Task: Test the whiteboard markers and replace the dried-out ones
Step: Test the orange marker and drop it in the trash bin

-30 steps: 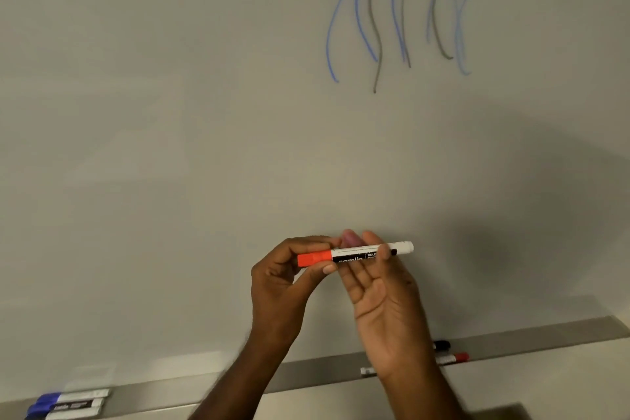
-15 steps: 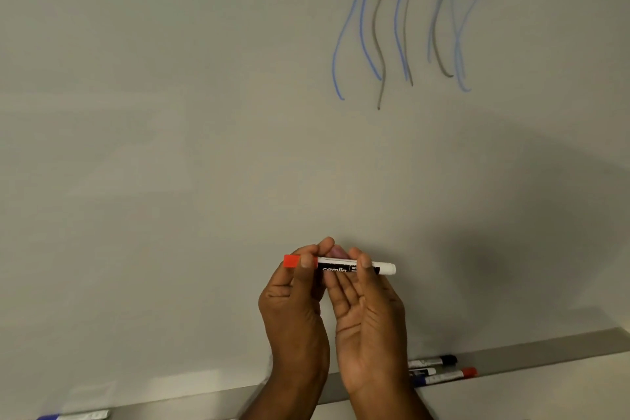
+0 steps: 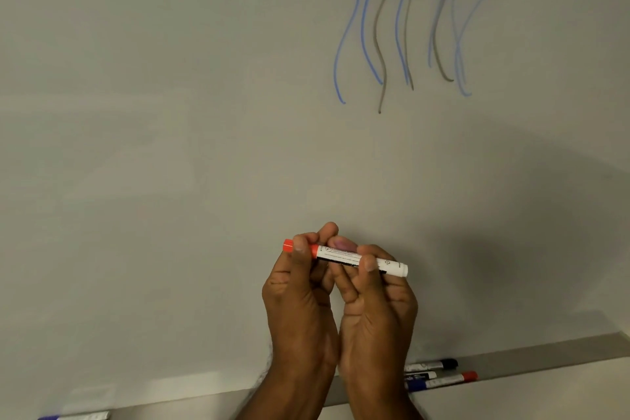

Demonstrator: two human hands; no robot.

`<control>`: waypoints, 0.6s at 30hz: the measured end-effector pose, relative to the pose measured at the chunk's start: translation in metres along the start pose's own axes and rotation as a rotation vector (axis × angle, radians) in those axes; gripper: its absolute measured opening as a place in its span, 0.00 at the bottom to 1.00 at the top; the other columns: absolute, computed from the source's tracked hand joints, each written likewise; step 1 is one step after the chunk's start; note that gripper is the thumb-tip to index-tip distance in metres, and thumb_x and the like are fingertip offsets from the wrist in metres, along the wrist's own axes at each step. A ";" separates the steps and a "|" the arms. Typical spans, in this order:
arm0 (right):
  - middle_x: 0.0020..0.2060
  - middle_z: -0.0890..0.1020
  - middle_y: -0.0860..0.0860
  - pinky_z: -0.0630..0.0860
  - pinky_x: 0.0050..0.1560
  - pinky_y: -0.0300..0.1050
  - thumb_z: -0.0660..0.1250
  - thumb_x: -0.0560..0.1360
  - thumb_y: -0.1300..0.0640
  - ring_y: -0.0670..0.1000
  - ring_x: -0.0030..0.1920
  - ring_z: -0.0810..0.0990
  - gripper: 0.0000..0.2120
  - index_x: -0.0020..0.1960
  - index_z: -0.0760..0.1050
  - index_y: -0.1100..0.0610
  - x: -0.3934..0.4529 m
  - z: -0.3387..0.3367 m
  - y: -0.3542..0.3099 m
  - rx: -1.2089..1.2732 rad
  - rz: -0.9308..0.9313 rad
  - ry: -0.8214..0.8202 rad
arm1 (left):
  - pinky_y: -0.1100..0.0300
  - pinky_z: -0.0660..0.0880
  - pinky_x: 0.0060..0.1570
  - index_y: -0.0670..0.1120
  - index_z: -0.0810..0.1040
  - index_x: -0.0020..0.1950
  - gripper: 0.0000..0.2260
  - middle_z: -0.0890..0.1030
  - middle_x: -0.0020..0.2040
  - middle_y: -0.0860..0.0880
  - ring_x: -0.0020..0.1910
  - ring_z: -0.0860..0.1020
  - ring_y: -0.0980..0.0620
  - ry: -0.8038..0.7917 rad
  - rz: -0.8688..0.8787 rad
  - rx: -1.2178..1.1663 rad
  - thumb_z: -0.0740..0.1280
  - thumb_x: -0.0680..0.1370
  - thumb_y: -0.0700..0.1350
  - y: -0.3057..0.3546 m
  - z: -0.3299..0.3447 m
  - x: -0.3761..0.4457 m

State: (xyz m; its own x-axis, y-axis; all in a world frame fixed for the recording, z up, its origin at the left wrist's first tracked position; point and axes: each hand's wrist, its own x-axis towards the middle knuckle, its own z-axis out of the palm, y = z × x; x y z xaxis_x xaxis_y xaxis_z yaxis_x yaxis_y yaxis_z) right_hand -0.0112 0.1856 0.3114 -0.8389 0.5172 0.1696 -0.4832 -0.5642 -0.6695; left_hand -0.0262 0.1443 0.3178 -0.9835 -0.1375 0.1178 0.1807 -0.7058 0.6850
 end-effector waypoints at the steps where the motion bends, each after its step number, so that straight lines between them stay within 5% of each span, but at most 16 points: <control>1: 0.46 0.86 0.60 0.83 0.46 0.44 0.64 0.75 0.57 0.58 0.50 0.86 0.10 0.50 0.78 0.63 0.001 0.002 -0.002 0.034 0.041 0.037 | 0.58 0.82 0.50 0.41 0.81 0.51 0.18 0.86 0.51 0.43 0.52 0.85 0.48 0.005 0.037 0.045 0.65 0.74 0.55 0.002 0.002 0.002; 5: 0.40 0.87 0.56 0.83 0.41 0.42 0.63 0.76 0.57 0.53 0.43 0.87 0.07 0.49 0.76 0.60 0.028 -0.020 -0.032 0.238 0.073 0.209 | 0.52 0.80 0.51 0.46 0.74 0.44 0.12 0.85 0.39 0.51 0.51 0.85 0.53 0.150 0.242 -0.048 0.59 0.83 0.50 0.041 -0.029 0.053; 10: 0.46 0.87 0.56 0.82 0.47 0.42 0.61 0.81 0.57 0.53 0.51 0.86 0.09 0.52 0.78 0.59 0.044 -0.036 -0.054 0.225 0.001 0.224 | 0.47 0.80 0.57 0.44 0.75 0.49 0.10 0.82 0.60 0.39 0.63 0.80 0.42 -0.045 0.341 0.065 0.58 0.83 0.48 0.066 -0.041 0.071; 15: 0.47 0.87 0.59 0.83 0.46 0.43 0.59 0.81 0.58 0.56 0.50 0.87 0.10 0.51 0.78 0.60 0.033 -0.008 -0.048 0.172 0.037 0.085 | 0.40 0.80 0.54 0.43 0.70 0.48 0.09 0.81 0.61 0.38 0.57 0.82 0.33 -0.248 0.323 0.201 0.53 0.83 0.43 0.044 -0.029 0.063; 18: 0.47 0.87 0.59 0.83 0.45 0.44 0.58 0.82 0.58 0.57 0.50 0.87 0.10 0.51 0.78 0.60 0.039 -0.004 -0.056 0.147 0.000 0.097 | 0.40 0.80 0.47 0.39 0.71 0.43 0.10 0.83 0.48 0.39 0.45 0.84 0.33 -0.236 0.418 0.312 0.56 0.81 0.41 0.049 -0.026 0.066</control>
State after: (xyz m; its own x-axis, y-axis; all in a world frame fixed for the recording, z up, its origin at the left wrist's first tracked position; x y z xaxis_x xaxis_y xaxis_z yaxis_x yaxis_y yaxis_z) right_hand -0.0154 0.2404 0.3525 -0.8142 0.5729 0.0947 -0.5208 -0.6483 -0.5554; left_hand -0.0824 0.0824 0.3400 -0.8114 -0.1765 0.5572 0.5782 -0.3812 0.7213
